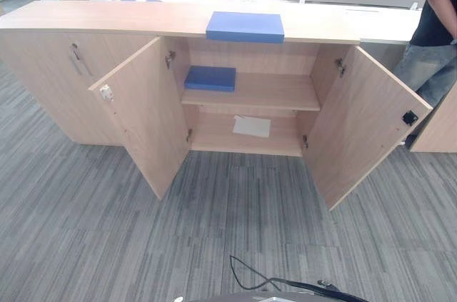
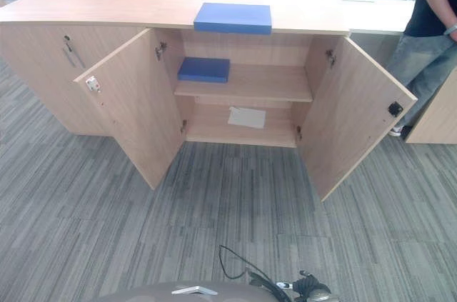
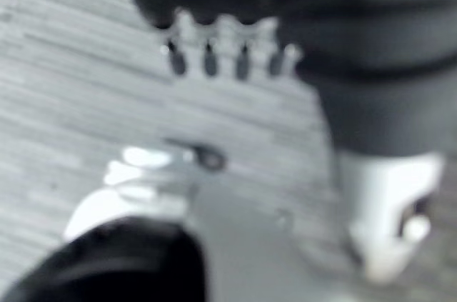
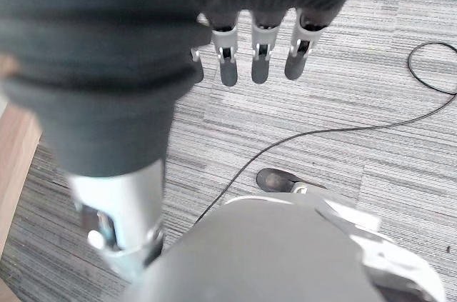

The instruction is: Put the empty folder in the office cabinet

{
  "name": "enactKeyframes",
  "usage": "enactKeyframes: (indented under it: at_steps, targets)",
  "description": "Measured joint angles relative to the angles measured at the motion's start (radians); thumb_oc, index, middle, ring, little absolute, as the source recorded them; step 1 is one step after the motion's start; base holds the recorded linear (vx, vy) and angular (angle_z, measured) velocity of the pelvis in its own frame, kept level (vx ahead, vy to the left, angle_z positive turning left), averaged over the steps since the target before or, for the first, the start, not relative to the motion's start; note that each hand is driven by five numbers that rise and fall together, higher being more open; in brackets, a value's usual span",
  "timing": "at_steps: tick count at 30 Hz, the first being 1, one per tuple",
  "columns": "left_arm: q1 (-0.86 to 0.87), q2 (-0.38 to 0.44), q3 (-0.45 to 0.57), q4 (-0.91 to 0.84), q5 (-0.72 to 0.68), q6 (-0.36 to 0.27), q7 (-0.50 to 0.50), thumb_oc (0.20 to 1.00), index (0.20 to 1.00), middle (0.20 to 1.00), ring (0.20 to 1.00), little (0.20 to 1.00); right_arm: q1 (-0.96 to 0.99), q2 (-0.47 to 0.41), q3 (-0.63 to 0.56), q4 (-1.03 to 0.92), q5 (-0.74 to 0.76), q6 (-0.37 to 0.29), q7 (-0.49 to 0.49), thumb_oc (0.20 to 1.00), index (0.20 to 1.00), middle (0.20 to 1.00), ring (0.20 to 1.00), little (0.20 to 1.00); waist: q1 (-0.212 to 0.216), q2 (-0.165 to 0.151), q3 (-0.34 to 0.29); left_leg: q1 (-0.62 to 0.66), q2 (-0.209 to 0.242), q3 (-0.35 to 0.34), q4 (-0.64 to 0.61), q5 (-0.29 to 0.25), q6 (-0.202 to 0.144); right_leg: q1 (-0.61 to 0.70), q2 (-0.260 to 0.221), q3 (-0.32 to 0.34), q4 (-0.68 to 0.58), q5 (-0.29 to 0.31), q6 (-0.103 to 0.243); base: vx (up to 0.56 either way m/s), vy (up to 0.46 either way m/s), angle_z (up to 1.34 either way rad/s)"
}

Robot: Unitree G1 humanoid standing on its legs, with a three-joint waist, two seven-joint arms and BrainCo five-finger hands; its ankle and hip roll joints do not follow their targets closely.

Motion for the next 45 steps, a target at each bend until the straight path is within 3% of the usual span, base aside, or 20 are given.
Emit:
enactKeyframes:
  at_steps: [16, 23, 29, 33, 35, 37, 41, 45]
  targets:
    - [-0.002, 0.000, 0.000, 0.000, 0.000, 0.000, 0.001, 1.000, 1.000, 1.000, 1.000, 1.000, 0.003, 0.000, -0.005, 0.000, 0.000, -0.032, -0.010, 1.000, 1.000, 1.000, 1.000, 1.000, -0.001, -0.009, 0.015, -0.001, 0.000, 0.005, 0.000, 0.000, 0.000, -0.003, 0.000, 0.004, 0.001, 0.000, 0.000, 0.00, 0.000, 0.00]
    - [-0.001, 0.000, 0.000, 0.000, 0.001, 0.001, 0.000, 1.000, 1.000, 1.000, 1.000, 1.000, 0.004, 0.000, 0.002, -0.002, -0.021, -0.097, -0.052, 1.000, 1.000, 1.000, 1.000, 1.000, -0.001, -0.013, 0.019, -0.003, 0.000, 0.012, 0.000, -0.001, 0.001, -0.007, 0.000, 0.010, 0.001, 0.000, 0.000, 0.04, 0.049, -0.02]
    - [-0.008, 0.000, 0.001, 0.000, 0.009, -0.001, -0.001, 1.000, 1.000, 1.000, 1.000, 1.000, 0.021, 0.001, -0.001, -0.029, -0.016, -0.102, -0.082, 1.000, 1.000, 1.000, 1.000, 1.000, -0.015, -0.019, 0.024, -0.020, -0.006, 0.028, 0.000, -0.002, 0.004, -0.040, -0.002, 0.024, 0.019, 0.005, 0.006, -0.01, 0.095, -0.08]
    - [-0.089, 0.006, 0.001, 0.003, 0.007, -0.002, 0.000, 1.000, 1.000, 1.000, 1.000, 1.000, -0.039, -0.004, -0.006, -0.033, 0.046, -0.137, -0.109, 1.000, 1.000, 1.000, 1.000, 1.000, -0.019, -0.011, 0.116, -0.073, 0.004, 0.055, 0.020, 0.007, 0.035, -0.228, 0.008, 0.027, 0.291, 0.002, 0.027, -0.04, 0.084, -0.27]
    - [-0.116, 0.005, 0.001, 0.002, -0.001, -0.015, -0.001, 1.000, 1.000, 1.000, 1.000, 1.000, -0.061, -0.005, -0.020, -0.043, 0.072, -0.152, -0.115, 1.000, 1.000, 1.000, 1.000, 1.000, -0.029, -0.005, 0.155, -0.082, 0.012, 0.057, 0.026, 0.008, 0.045, -0.311, 0.000, 0.005, 0.428, 0.027, 0.066, 0.13, 0.054, -0.09]
    - [-0.112, 0.000, 0.001, 0.001, -0.002, -0.024, -0.004, 1.000, 1.000, 1.000, 1.000, 1.000, -0.052, -0.007, -0.045, -0.089, 0.091, -0.164, -0.123, 1.000, 1.000, 1.000, 1.000, 1.000, -0.052, 0.002, 0.164, -0.055, 0.011, 0.054, 0.007, 0.013, 0.055, -0.354, -0.024, -0.019, 0.475, -0.016, 0.082, 0.14, -0.042, 0.00]
    - [-0.118, 0.008, 0.001, 0.021, -0.003, -0.027, -0.006, 1.000, 1.000, 1.000, 1.000, 1.000, -0.025, -0.007, -0.050, -0.121, 0.104, -0.204, -0.127, 1.000, 1.000, 1.000, 1.000, 1.000, -0.079, -0.003, 0.167, -0.083, 0.001, 0.038, 0.011, 0.020, 0.081, -0.386, -0.033, 0.012, 0.258, -0.022, 0.093, 0.23, -0.075, 0.06]
    - [-0.105, 0.004, 0.051, 0.060, -0.002, -0.026, -0.015, 1.000, 1.000, 1.000, 1.000, 1.000, 0.005, -0.004, -0.083, -0.154, 0.100, -0.235, -0.128, 1.000, 1.000, 1.000, 1.000, 1.000, -0.109, -0.005, 0.186, -0.070, -0.001, 0.023, 0.031, 0.005, 0.091, -0.403, -0.052, 0.003, 0.010, 0.046, 0.170, 0.41, -0.114, 0.08]
